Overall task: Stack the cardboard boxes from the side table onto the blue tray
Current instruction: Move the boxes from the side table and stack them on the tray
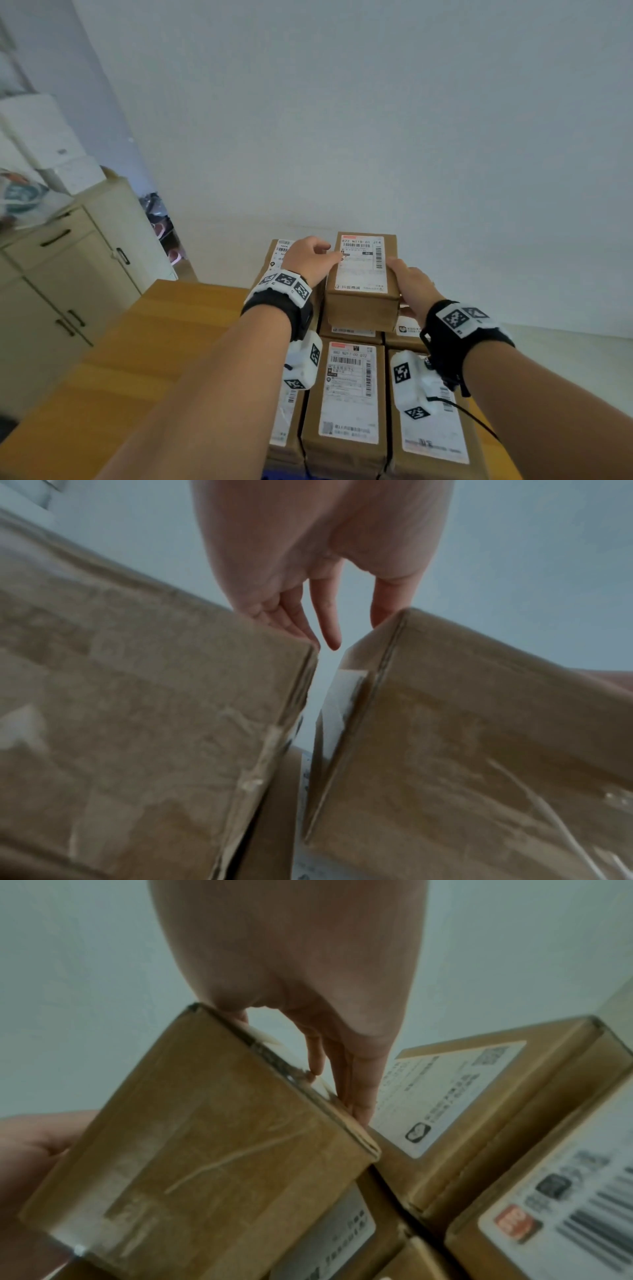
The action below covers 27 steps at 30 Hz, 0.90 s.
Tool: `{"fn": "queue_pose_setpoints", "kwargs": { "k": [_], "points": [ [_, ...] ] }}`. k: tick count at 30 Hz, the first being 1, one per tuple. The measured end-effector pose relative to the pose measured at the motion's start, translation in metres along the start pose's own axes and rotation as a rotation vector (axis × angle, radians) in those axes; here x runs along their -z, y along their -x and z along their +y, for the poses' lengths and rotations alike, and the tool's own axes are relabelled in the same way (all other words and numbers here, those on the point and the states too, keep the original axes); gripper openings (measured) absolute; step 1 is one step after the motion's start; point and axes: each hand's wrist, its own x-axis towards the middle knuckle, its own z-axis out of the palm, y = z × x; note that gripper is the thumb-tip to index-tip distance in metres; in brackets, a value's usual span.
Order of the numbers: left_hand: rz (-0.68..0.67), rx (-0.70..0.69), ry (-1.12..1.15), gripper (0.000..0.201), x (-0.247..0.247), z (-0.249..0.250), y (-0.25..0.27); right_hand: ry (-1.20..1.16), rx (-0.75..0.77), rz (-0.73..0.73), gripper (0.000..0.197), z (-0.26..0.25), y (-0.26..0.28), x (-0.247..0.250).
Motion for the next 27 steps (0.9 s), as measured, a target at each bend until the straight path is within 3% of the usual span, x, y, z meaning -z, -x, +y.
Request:
{"fn": "queue_pose_setpoints", "kwargs": {
  "k": [27],
  "points": [
    [-0.062,-0.109,-0.032,0.044,0.001,-0.015,-0.009,0.115,-0.009,0.074,0.044,0.003,0.005,-0.019]
  ]
}}
